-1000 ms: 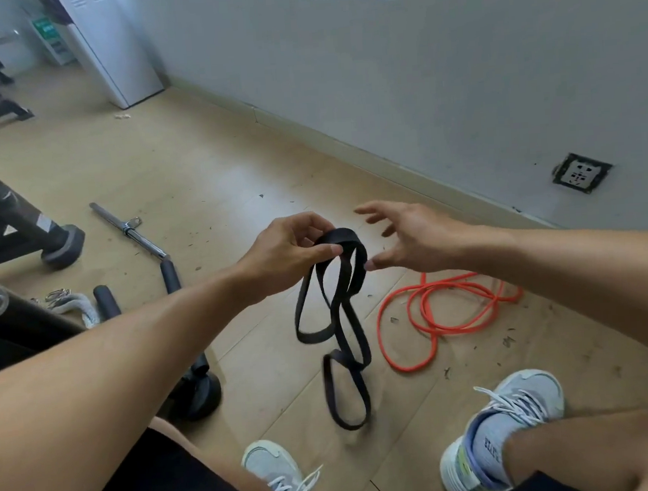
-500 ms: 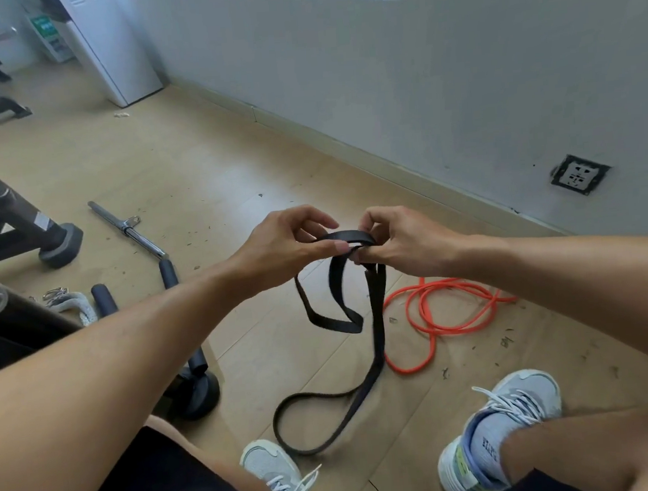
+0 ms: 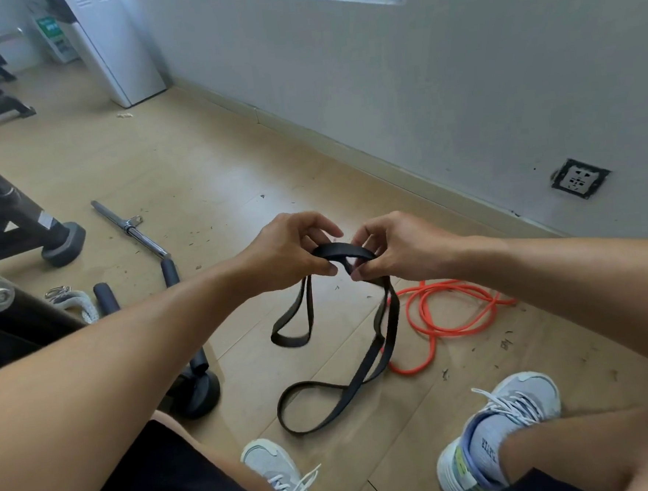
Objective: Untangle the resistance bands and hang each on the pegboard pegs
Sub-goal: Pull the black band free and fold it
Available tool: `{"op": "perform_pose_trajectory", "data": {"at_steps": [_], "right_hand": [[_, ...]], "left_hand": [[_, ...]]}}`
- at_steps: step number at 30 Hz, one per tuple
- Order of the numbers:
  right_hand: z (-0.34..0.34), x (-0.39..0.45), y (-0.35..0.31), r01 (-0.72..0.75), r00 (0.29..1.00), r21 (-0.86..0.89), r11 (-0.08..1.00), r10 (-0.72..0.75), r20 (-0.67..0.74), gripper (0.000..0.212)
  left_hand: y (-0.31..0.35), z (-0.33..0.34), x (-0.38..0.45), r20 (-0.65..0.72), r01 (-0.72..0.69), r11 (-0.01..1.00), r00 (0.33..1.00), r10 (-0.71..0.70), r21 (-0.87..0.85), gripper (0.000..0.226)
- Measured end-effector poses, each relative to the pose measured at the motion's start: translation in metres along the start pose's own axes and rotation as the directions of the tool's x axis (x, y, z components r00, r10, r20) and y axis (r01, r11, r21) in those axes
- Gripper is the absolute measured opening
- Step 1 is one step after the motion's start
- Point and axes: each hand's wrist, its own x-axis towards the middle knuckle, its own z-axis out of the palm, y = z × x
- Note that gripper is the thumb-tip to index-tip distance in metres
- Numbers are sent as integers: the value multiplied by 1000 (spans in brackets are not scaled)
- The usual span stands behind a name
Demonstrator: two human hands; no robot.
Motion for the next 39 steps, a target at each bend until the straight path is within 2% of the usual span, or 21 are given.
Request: {"op": "perform_pose_trajectory", "data": {"at_steps": [2,6,13,15,20,23,29,34,39], "right_hand": [[1,0,2,7,999,-51,999,-4,43,23],[1,0,2,12,999,-29,1000,-11,43,42],[-1,2,3,33,999,98,995,-36,29,26],[-2,3,3,42,999,82,996,-44,28,20],[-7,1,1,43,998,46,998,-45,37,26],[-6,-2,0,59,997,49,997,-61,38,22],[-5,-2,-5,58,998,51,997,-60,31,28],[-9,-4,-9,86,995,187,979,-93,26,14],[-22,-6,-6,36,990,179,983,-60,130,26]], "left_hand": [[1,-2,-1,-11,-38,999,999,38,-13,47],[6,-2,-2,-48,-83,993,996,79,-84,45],[15,-5,-4,-127,-131,964,987,103,-232,38],[16,-5,-5,-149,-135,959,984,100,-250,35],[19,-9,-6,-199,-157,936,975,97,-316,35],[22,-9,-7,-207,-166,942,973,107,-293,33],[32,-4,-9,-259,-220,934,955,147,-280,29],[38,0,-8,-351,-281,925,918,182,-255,28],[43,-5,-8,-364,-270,943,913,186,-195,24]]}}
